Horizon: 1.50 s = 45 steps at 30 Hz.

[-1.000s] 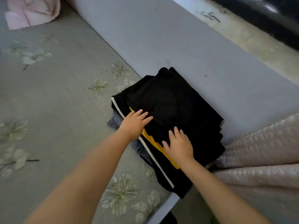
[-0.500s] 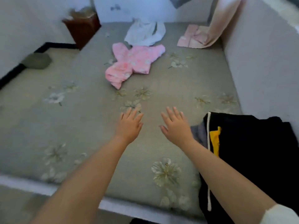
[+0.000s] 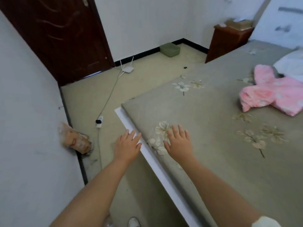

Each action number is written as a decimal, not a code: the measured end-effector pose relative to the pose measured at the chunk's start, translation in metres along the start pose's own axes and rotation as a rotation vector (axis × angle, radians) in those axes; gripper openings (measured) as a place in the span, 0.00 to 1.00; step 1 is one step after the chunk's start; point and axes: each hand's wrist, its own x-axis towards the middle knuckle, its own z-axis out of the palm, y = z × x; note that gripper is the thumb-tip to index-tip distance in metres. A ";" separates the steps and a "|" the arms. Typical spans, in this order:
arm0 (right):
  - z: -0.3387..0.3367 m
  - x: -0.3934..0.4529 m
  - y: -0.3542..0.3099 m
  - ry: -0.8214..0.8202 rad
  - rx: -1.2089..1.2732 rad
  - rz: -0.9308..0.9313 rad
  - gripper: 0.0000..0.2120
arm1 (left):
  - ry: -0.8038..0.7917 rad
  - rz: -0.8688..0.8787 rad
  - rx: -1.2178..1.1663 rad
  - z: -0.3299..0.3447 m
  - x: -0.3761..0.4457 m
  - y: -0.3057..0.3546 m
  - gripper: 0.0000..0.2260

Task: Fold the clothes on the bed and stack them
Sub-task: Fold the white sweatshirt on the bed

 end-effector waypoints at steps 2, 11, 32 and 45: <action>0.006 0.037 -0.050 -0.046 -0.019 -0.052 0.26 | -0.006 -0.064 -0.002 0.002 0.003 -0.057 0.21; 0.023 0.191 -0.229 -0.117 -0.035 -0.289 0.26 | 0.001 -0.324 -0.046 0.003 0.059 -0.246 0.22; 0.007 0.729 -0.354 -0.076 -0.160 -0.296 0.26 | 0.070 -0.375 -0.021 -0.058 0.489 -0.577 0.22; -0.030 0.968 -0.310 0.061 -0.018 0.108 0.26 | -0.001 0.049 0.049 -0.087 0.840 -0.610 0.22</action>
